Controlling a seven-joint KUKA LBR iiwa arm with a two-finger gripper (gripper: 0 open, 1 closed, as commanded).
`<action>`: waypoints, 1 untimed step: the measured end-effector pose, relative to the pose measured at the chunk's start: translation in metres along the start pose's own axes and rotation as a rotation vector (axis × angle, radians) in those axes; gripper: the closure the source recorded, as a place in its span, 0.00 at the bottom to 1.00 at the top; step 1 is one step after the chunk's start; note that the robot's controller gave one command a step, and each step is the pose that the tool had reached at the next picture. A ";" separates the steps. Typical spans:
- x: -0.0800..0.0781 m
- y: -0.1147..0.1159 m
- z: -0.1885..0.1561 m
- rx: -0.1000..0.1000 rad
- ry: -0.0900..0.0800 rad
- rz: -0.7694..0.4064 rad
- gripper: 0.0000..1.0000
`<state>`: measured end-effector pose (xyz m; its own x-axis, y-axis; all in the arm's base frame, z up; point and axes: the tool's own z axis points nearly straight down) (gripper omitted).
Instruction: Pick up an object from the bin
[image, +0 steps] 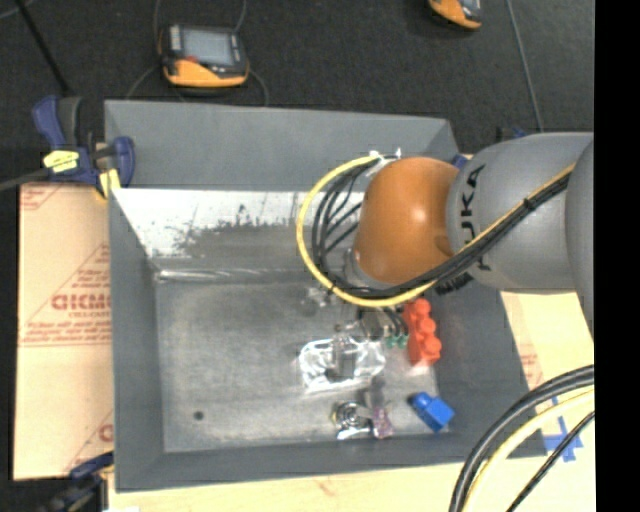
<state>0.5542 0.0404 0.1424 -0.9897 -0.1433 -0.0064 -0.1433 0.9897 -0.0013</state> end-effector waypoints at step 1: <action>-0.003 -0.001 0.000 0.000 -0.003 -0.009 0.00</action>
Offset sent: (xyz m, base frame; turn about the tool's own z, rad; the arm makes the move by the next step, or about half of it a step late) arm 0.0014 0.0005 -0.0007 -0.0126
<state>0.5571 0.0401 0.1423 -0.9884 -0.1517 -0.0089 -0.1517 0.9884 -0.0015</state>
